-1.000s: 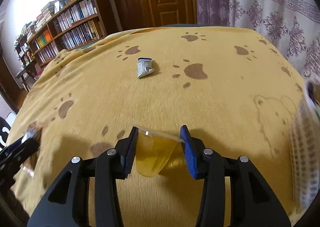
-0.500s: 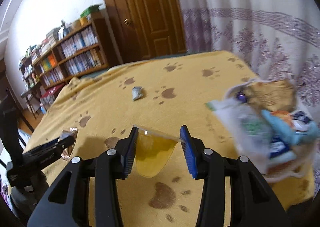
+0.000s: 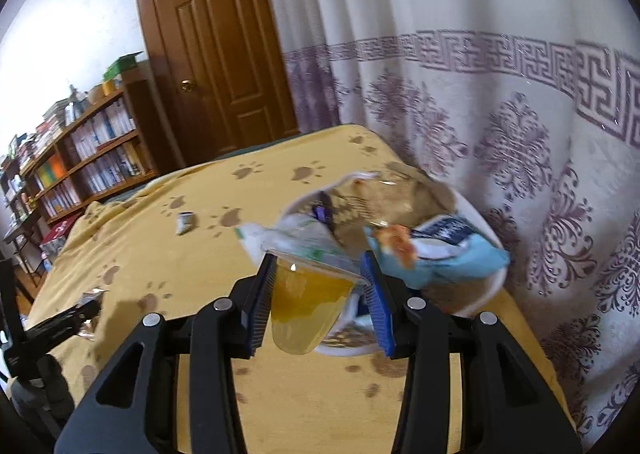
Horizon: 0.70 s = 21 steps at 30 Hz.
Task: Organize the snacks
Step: 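Carry the jelly cup into the white basket and open the right tool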
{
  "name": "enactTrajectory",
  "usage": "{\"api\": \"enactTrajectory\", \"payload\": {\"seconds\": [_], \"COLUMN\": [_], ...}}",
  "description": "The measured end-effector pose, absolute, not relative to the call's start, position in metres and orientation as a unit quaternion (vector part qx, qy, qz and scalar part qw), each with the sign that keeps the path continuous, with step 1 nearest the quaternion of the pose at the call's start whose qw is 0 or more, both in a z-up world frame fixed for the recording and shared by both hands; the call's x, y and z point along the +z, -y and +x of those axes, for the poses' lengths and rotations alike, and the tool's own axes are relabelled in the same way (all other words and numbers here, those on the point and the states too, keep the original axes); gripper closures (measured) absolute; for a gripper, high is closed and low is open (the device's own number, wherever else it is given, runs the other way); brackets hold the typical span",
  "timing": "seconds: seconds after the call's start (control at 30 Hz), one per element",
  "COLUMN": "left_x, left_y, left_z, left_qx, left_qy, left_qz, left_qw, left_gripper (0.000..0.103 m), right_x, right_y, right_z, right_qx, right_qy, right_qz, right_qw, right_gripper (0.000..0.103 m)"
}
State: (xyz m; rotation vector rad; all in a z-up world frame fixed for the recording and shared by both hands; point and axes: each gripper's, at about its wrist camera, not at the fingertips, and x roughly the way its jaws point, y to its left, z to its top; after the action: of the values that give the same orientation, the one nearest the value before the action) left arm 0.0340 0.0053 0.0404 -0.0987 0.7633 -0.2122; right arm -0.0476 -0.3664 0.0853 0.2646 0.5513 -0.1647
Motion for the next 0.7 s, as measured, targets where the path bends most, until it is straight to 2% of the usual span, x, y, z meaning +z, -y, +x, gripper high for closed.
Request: {"api": "enactTrajectory", "payload": {"seconds": [0.17, 0.23, 0.27, 0.3, 0.7], "left_x": [0.039, 0.038, 0.038, 0.037, 0.043], "left_y": [-0.005, -0.006, -0.006, -0.006, 0.010], "left_z": [0.029, 0.028, 0.028, 0.028, 0.021], "left_qx": [-0.107, -0.107, -0.106, -0.103, -0.113], "left_qy": [-0.373, -0.376, -0.376, -0.378, -0.380], "left_qz": [-0.055, -0.061, -0.062, -0.061, -0.055], "left_qw": [0.920, 0.919, 0.918, 0.918, 0.917], "left_gripper": [0.048, 0.048, 0.048, 0.048, 0.048], "right_x": [0.069, 0.067, 0.067, 0.068, 0.072], "right_y": [0.383, 0.389, 0.391, 0.392, 0.393], "right_z": [-0.044, -0.047, -0.049, -0.051, -0.083], "right_qx": [-0.090, -0.095, -0.099, -0.102, -0.115], "right_qy": [-0.284, -0.277, -0.271, -0.264, -0.228], "right_qz": [0.140, 0.145, 0.148, 0.150, 0.138], "right_qw": [0.944, 0.945, 0.946, 0.947, 0.957], "right_gripper": [0.058, 0.050, 0.041, 0.040, 0.040]}}
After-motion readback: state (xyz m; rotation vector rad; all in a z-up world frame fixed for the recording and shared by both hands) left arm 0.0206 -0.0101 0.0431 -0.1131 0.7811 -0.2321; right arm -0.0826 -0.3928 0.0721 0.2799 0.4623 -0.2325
